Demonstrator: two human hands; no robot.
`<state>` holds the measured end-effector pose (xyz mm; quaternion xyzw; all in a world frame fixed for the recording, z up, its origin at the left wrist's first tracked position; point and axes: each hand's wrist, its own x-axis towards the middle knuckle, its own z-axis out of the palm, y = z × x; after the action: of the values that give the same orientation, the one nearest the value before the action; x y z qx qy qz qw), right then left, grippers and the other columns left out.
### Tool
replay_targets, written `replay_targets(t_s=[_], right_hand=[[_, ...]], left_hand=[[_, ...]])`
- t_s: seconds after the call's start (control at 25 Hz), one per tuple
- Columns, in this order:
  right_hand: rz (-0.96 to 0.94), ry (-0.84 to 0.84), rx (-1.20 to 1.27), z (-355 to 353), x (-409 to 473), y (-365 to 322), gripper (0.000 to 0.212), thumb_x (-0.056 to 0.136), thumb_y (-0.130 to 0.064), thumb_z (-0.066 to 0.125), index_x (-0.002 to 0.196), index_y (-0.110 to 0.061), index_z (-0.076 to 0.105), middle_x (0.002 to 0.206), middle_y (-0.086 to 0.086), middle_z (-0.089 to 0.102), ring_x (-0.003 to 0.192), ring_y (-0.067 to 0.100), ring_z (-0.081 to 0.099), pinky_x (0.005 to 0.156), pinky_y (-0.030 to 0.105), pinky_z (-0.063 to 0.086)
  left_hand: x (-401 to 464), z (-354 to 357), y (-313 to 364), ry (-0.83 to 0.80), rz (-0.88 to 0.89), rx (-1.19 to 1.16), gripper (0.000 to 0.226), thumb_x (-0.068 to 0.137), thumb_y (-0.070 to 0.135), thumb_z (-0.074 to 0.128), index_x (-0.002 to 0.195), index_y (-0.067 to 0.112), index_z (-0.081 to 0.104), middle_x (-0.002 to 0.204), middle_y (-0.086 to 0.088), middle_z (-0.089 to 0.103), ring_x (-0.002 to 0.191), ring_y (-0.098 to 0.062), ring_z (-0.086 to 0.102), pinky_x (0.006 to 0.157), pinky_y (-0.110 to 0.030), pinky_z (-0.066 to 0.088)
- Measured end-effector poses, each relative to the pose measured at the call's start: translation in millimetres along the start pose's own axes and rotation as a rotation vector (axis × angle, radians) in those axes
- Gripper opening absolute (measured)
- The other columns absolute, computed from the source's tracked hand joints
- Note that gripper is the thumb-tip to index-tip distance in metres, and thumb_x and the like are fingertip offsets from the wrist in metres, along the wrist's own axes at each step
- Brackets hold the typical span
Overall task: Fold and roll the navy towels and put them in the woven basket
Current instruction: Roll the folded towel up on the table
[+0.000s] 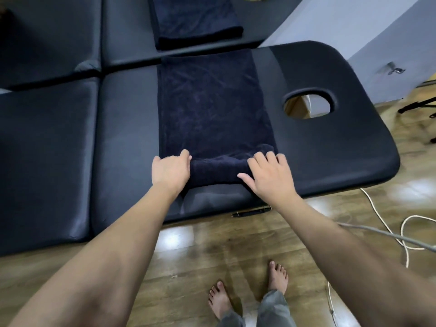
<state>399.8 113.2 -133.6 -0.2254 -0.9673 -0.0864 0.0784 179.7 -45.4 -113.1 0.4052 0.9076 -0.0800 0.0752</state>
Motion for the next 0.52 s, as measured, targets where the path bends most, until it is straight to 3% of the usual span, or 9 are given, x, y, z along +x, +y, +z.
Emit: replay_targets(t_s=[0.16,0.24,0.36,0.52], right_hand=[[0.124,-0.104,0.055,6,11,-8,0.044,0.1,-0.046,0.035,0.085,-0.014,0.061,0.081,0.005,0.06,0.076,0.03,0.054,0.073,0.045,0.042],[0.095,-0.165,0.07,2,20,-3,0.048,0.101,-0.044,0.028,0.084,-0.015,0.062,0.08,0.005,0.065,0.077,0.03,0.057,0.073,0.044,0.042],[0.029,-0.333,0.161,-9,40,10,0.049,0.107,-0.046,0.02,0.092,-0.02,0.06,0.094,0.001,0.071,0.094,0.027,0.061,0.081,0.041,0.035],[0.061,-0.374,0.198,-6,57,11,0.043,0.107,-0.049,0.029,0.103,-0.019,0.059,0.102,0.002,0.068,0.1,0.029,0.06,0.085,0.043,0.039]], left_hand=[[-7,-3,9,0.312,0.091,-0.032,0.019,0.097,0.012,0.042,0.097,0.02,0.059,0.088,-0.001,0.064,0.08,-0.028,0.054,0.074,-0.041,0.033],[-20,3,27,0.422,0.164,-0.068,0.024,0.1,0.026,0.041,0.101,0.02,0.064,0.092,0.001,0.063,0.082,-0.027,0.054,0.077,-0.044,0.037],[-39,23,49,0.353,0.149,-0.021,0.046,0.101,0.047,0.038,0.121,0.016,0.064,0.104,-0.001,0.064,0.089,-0.028,0.056,0.08,-0.045,0.038],[-21,21,46,0.246,0.087,-0.023,0.053,0.102,0.049,0.02,0.102,0.017,0.062,0.091,-0.001,0.064,0.081,-0.029,0.056,0.071,-0.042,0.034]])
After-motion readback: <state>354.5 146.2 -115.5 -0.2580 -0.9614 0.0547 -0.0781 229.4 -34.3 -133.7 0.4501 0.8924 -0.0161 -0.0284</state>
